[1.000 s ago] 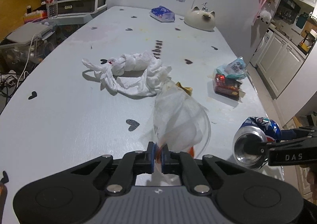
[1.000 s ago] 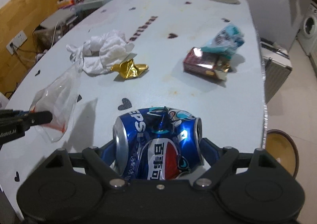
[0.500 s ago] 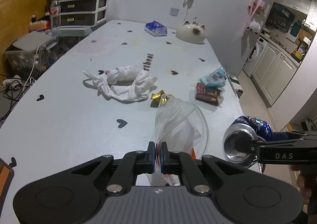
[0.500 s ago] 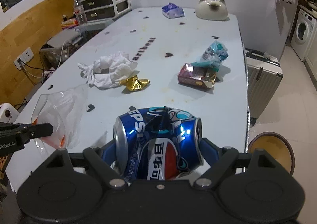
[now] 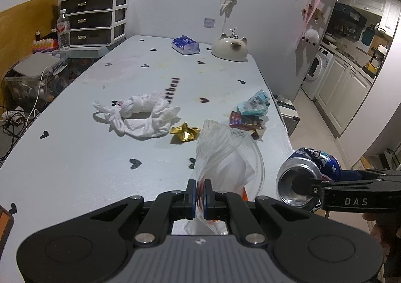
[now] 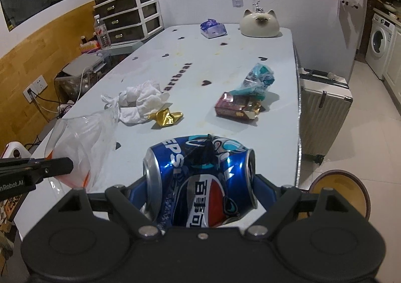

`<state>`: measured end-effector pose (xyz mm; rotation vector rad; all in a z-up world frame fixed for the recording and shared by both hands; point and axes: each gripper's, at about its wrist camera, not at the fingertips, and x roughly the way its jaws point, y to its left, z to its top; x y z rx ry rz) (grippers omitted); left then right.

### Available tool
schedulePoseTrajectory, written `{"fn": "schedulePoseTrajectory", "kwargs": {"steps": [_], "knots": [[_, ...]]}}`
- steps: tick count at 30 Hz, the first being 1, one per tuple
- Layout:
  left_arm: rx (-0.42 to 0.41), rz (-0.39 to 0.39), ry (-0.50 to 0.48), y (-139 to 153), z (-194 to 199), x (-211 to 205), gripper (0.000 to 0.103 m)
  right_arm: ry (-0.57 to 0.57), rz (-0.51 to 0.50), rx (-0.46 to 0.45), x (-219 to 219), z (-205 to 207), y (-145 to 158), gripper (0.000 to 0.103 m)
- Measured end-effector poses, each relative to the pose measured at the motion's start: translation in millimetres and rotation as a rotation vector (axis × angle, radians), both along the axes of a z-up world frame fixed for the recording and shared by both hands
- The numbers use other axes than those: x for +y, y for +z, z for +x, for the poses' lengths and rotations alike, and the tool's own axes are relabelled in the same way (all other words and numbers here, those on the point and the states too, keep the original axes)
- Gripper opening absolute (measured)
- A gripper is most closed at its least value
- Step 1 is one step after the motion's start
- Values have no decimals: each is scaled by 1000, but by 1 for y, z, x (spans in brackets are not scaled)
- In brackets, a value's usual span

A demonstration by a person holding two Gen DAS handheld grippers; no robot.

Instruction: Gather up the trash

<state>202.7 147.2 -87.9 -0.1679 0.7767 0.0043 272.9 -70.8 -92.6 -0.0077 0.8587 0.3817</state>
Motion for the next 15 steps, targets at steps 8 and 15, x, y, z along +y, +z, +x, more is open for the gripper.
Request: {"fn": "schedulePoseTrajectory", "kwargs": {"steps": [8, 15], "knots": [[-4, -10, -2, 1, 12, -46, 4, -34, 13, 3, -55, 11, 2, 86], [21, -11, 8, -1, 32, -106, 4, -44, 13, 8, -117, 30, 4, 86]]}}
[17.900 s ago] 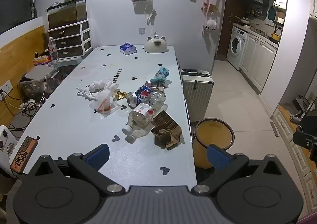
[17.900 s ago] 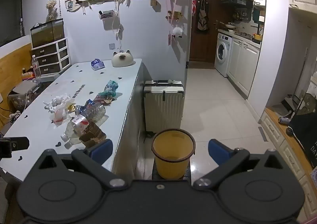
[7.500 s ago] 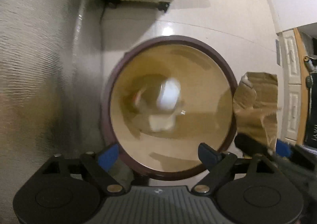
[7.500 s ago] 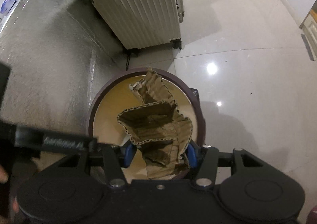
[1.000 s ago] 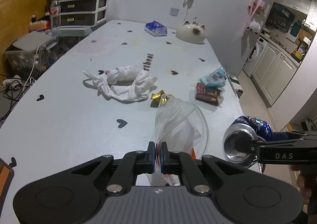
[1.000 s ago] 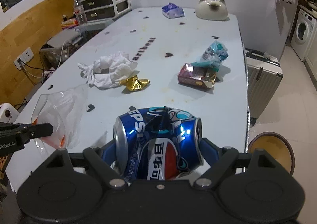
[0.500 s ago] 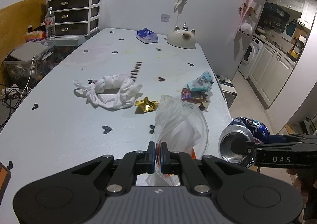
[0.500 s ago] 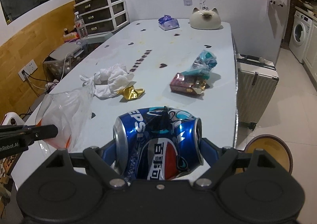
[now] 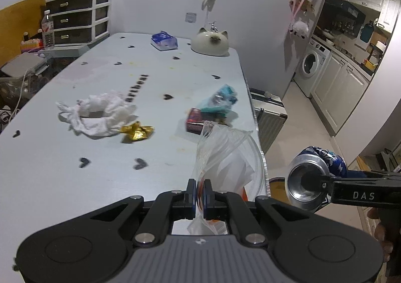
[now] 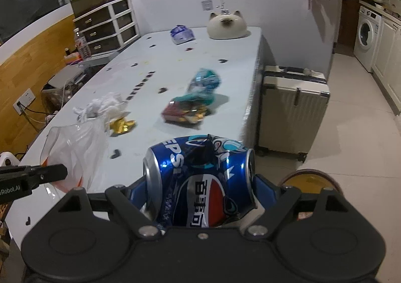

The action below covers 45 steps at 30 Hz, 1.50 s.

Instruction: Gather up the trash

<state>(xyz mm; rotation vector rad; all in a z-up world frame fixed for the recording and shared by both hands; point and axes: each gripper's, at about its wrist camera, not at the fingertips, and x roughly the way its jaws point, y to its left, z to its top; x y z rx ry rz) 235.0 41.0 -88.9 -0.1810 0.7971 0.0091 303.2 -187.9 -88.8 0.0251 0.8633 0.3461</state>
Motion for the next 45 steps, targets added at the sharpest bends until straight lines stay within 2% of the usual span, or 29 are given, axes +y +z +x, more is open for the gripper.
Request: {"fn": "schedulePoseTrajectory", "kwargs": {"steps": [5, 12, 25, 33, 40, 45], "knots": [[8, -12, 1, -4, 19, -43, 4, -1, -10, 21, -44, 16, -6, 86], [39, -33, -46, -19, 50, -109, 4, -35, -27, 47, -109, 37, -19, 86], [156, -57, -208, -60, 121, -208, 4, -238, -19, 129, -230, 63, -55, 85], [292, -65, -289, -112, 176, -254, 4, -326, -18, 212, -274, 85, -93, 85], [467, -66, -394, -178, 219, -289, 4, -366, -11, 288, -292, 110, -130, 85], [549, -61, -472, -223, 239, -308, 5, -381, -9, 318, -296, 127, -150, 85]]}}
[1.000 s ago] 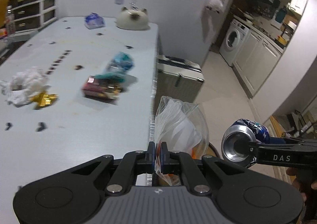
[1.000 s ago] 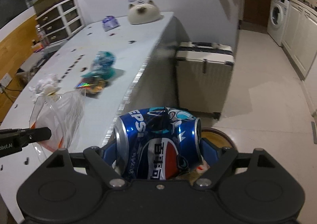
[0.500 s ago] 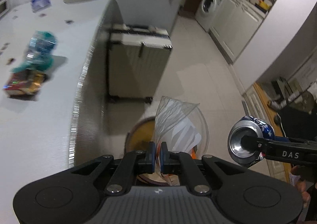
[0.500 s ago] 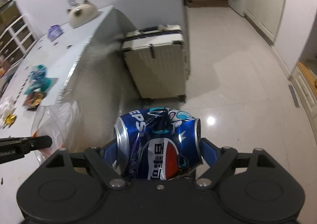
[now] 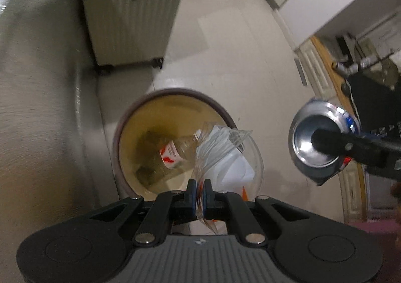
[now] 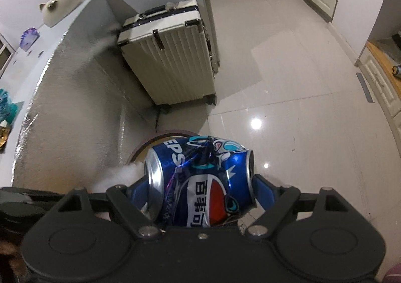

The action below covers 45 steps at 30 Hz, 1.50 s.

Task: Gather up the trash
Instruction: 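Open both grippers to drop the plastic bag and Pepsi can into the bin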

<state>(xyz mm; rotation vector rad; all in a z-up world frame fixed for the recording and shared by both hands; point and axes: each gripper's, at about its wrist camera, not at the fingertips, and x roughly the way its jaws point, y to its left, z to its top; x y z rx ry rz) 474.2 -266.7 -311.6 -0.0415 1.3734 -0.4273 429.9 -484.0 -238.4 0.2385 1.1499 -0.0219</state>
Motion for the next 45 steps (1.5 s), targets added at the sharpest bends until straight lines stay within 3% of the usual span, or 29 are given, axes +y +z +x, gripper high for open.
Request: {"fn": "schedulePoseTrajectory", "kwargs": {"steps": [4, 7, 13, 20, 22, 24, 33, 35, 38, 45], "knots": [[23, 0, -13, -29, 18, -7, 5, -10, 20, 29, -1, 13, -18, 85], [32, 47, -5, -45, 29, -6, 5, -2, 26, 69, 1, 18, -35, 85], [32, 80, 71, -57, 45, 20, 5, 72, 68, 144, 17, 26, -77, 85], [33, 83, 82, -63, 53, 28, 5, 131, 114, 186, 42, 35, -131, 86], [43, 85, 81, -66, 53, 27, 5, 146, 106, 203, 47, 37, -145, 100], [55, 85, 83, -69, 50, 25, 5, 150, 82, 222, 50, 37, -153, 102], [150, 29, 155, -95, 44, 23, 6, 104, 75, 248, 31, 21, -154, 101], [159, 28, 163, -98, 42, 21, 11, 89, 75, 246, 27, 20, -152, 101], [188, 33, 138, -101, 39, 18, 28, 70, 78, 237, 21, 18, -148, 101], [184, 88, 88, -99, 32, 18, 32, 62, 80, 223, 19, 15, -143, 101]]}}
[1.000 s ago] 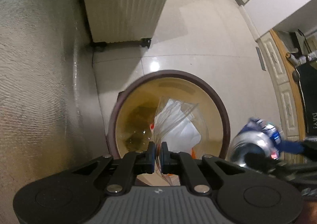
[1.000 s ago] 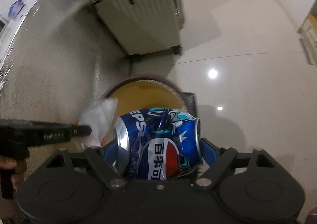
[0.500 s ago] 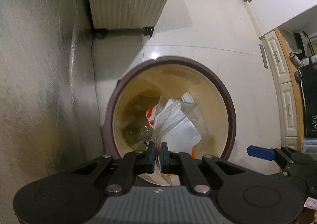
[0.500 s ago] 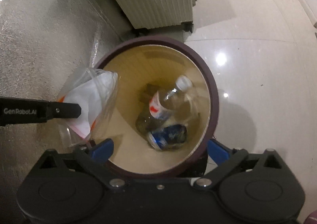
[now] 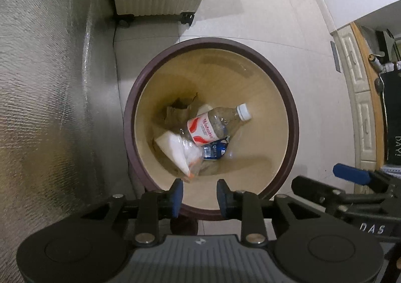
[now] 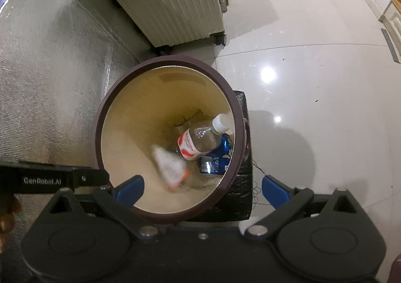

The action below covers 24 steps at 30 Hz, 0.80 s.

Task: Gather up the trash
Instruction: 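Open both grippers to drop the plastic bag and Pepsi can into the bin, then move both grippers back from the bin toward the table trash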

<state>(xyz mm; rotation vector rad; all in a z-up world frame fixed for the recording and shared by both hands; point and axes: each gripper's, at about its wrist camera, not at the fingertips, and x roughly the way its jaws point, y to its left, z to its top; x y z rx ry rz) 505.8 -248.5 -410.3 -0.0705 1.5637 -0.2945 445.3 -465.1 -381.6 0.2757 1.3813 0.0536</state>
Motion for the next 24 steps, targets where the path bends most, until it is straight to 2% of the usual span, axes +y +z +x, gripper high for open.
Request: {"fn": "schedulePoseTrajectory", "kwargs": {"steps": [5, 12, 17, 24], "knots": [[-19, 21, -21, 8, -9, 4, 42, -2, 1, -14, 3, -1, 4, 101], [-57, 47, -10, 25, -18, 9, 72, -26, -1, -50, -3, -8, 23, 101], [-88, 57, -4, 41, -24, 12, 88, -39, -6, -80, -9, -15, 40, 101], [-130, 69, 21, 62, -39, 16, 102, -24, -19, -116, -8, -27, 67, 103]]}}
